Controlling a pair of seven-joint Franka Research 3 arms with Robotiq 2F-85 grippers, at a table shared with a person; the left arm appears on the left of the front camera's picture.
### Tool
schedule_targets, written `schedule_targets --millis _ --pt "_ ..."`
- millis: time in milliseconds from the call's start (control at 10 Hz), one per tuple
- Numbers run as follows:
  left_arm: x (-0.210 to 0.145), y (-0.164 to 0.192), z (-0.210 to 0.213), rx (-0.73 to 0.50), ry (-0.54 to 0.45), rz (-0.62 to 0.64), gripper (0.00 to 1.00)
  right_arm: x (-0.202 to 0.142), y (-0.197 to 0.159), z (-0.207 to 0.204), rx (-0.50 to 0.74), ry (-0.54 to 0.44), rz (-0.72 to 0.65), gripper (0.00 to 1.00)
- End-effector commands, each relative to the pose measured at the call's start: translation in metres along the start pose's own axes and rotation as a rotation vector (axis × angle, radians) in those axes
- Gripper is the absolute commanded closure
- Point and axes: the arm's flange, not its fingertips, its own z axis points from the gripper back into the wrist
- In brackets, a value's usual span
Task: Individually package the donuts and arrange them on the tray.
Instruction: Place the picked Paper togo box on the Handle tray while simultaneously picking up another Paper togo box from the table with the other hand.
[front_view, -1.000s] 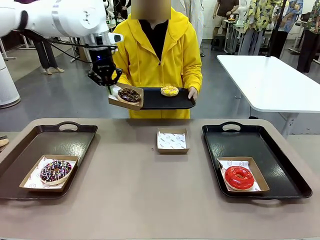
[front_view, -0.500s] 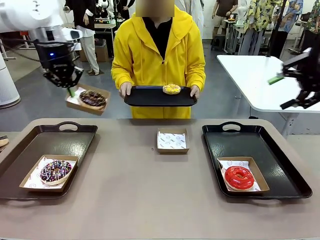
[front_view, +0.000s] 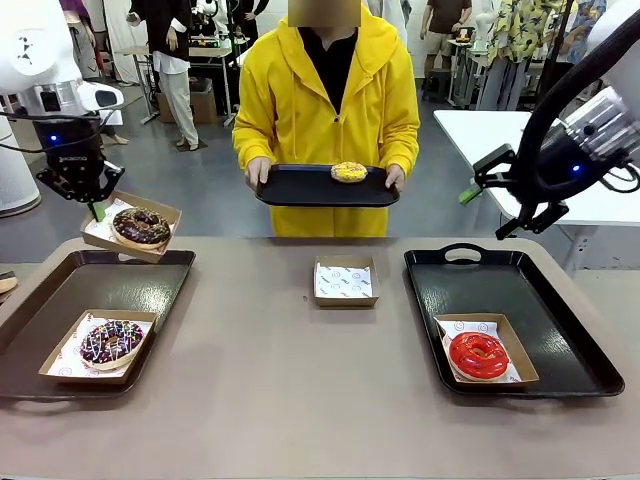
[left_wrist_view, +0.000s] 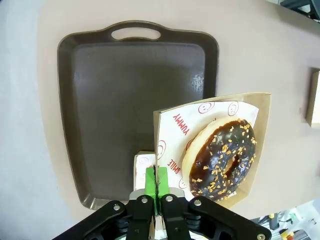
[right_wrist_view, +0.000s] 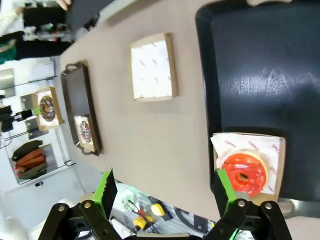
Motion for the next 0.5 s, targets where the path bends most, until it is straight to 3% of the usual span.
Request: schedule_targets --millis 0,100,400 --pt "0.004 0.010 -0.006 0.017 -0.032 -0.021 0.99 0.003 -0.009 -0.005 0.059 0.000 -0.007 0.00" --pt "0.000 0.000 0.000 0.000 0.000 0.000 0.99 0.000 0.000 0.000 0.000 0.000 0.000 0.00" --pt "0.000 0.000 0.000 0.000 0.000 0.000 0.99 0.000 0.000 0.000 0.000 0.000 0.000 0.00"
